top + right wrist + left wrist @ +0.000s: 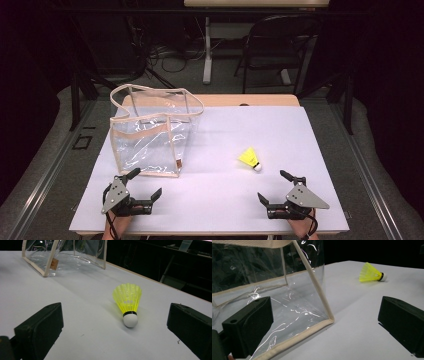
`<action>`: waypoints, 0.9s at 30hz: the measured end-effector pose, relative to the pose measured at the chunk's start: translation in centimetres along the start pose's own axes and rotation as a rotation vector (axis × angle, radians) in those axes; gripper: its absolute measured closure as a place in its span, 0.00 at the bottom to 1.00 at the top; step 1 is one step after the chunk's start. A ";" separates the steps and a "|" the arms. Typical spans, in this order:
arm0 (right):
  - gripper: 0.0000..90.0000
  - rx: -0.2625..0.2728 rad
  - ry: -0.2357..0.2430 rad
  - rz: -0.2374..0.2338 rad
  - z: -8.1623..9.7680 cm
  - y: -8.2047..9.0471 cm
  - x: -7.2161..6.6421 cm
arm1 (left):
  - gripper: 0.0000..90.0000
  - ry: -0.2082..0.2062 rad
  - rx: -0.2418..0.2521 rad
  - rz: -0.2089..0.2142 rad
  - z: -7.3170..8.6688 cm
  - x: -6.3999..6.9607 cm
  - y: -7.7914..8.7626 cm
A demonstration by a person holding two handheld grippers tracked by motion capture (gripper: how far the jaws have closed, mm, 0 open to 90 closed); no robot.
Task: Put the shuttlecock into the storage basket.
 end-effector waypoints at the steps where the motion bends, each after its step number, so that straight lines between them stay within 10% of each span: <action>1: 0.00 -0.001 -0.001 0.000 0.0 0.0 0.0 | 0.00 0.001 0.002 0.001 0.0 0.0 0.0; 27: 0.01 -0.027 -0.003 -0.010 -0.2 -0.3 0.2 | 0.00 0.005 -0.003 0.006 0.0 0.0 0.0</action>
Point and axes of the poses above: each handheld gripper's, and its own axes: y roughly backward along the jaws, z roughly out of its underside, x roughly to its right, the point moved 4 cm from there along -y, roughly forward along the jaws, and after that the axes turned 15 degrees about y, right-handed, at the moved point
